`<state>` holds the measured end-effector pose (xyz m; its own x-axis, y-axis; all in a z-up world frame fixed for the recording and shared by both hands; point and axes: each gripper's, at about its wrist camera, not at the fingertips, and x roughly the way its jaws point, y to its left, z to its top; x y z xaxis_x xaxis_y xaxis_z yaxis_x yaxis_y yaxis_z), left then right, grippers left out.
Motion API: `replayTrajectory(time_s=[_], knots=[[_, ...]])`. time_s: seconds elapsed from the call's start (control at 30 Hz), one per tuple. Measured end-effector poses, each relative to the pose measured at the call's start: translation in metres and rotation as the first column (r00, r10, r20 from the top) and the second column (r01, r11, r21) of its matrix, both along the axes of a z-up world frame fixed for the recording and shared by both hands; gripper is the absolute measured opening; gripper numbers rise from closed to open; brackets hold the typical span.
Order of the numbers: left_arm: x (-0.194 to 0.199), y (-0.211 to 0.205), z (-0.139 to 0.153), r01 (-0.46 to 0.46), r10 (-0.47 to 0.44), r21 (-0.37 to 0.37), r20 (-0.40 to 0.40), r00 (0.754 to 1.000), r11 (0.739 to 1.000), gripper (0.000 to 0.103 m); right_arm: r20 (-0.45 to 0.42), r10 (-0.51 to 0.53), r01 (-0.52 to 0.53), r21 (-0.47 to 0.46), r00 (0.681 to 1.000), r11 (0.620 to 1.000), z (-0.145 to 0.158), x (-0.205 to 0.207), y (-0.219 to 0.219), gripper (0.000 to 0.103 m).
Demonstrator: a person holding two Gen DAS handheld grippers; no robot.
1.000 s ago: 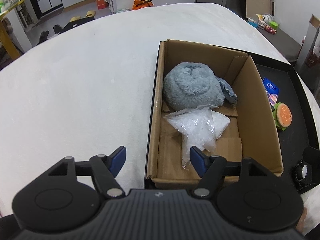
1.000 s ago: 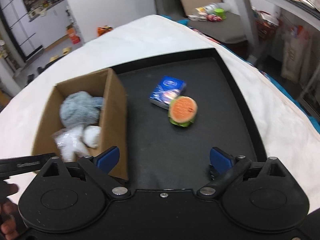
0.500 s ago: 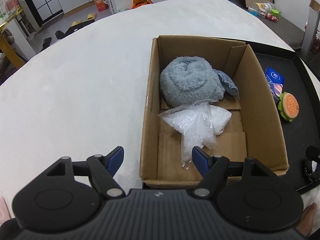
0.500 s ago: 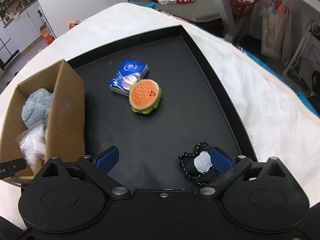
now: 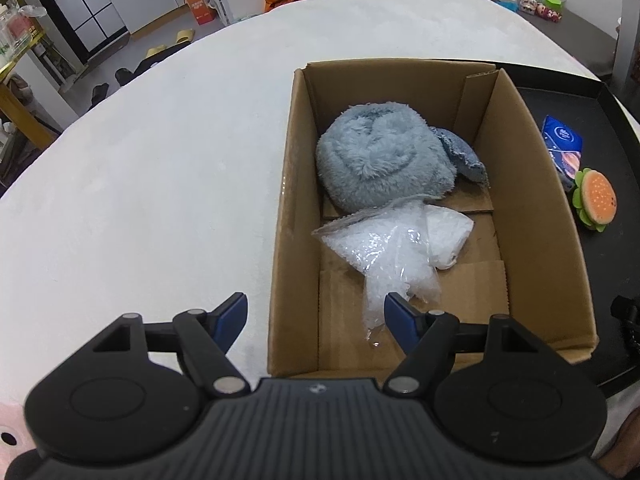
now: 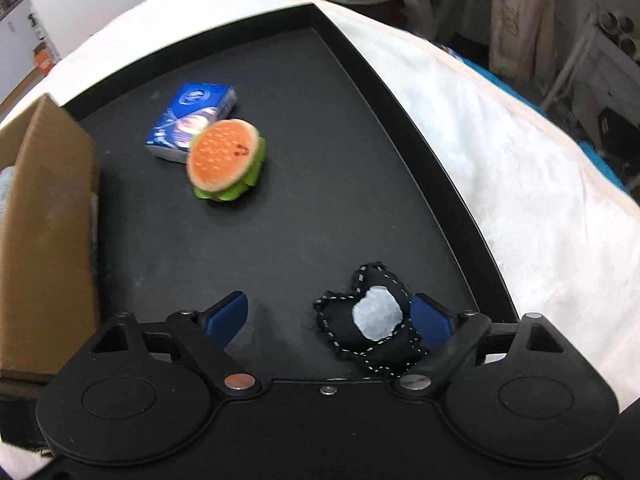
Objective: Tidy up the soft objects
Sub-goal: 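Reach the right gripper to the black-and-white cloth piece and grasp it, then carry the black cloth piece with the right gripper into the box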
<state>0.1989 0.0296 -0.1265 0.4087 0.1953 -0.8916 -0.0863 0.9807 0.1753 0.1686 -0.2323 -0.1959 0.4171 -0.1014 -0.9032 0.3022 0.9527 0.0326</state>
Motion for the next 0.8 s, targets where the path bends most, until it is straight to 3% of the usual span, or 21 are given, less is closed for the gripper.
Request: replayTrajectory(time_s=[0.27, 0.33, 0.43, 0.6, 0.8], knots=[[0.003, -0.002, -0.002, -0.008, 0.008, 0.017, -0.008, 1.000, 1.000, 0.074, -0.019, -0.036, 0.036, 0.017, 0.999, 0.999, -0.013, 0.002, -0.010, 0.071], [0.003, -0.002, -0.001, -0.008, 0.008, 0.020, -0.007, 1.000, 1.000, 0.074, -0.011, -0.037, 0.037, 0.011, 0.999, 0.999, -0.012, 0.002, -0.011, 0.064], [0.003, -0.003, -0.002, -0.009, 0.009, 0.022, -0.008, 1.000, 1.000, 0.074, 0.008, -0.036, 0.036, 0.007, 0.999, 0.999, -0.009, 0.000, -0.011, 0.039], [0.001, 0.000, -0.001, -0.014, 0.014, 0.018, -0.007, 1.000, 1.000, 0.074, 0.042, -0.013, 0.009, 0.092, 0.999, 0.996, -0.003, -0.002, -0.013, 0.030], [-0.001, 0.004, 0.001, -0.022, 0.022, 0.007, 0.000, 1.000, 1.000, 0.074, 0.101, 0.013, -0.025, 0.120, 0.995, 0.992, 0.010, -0.004, -0.010, 0.030]])
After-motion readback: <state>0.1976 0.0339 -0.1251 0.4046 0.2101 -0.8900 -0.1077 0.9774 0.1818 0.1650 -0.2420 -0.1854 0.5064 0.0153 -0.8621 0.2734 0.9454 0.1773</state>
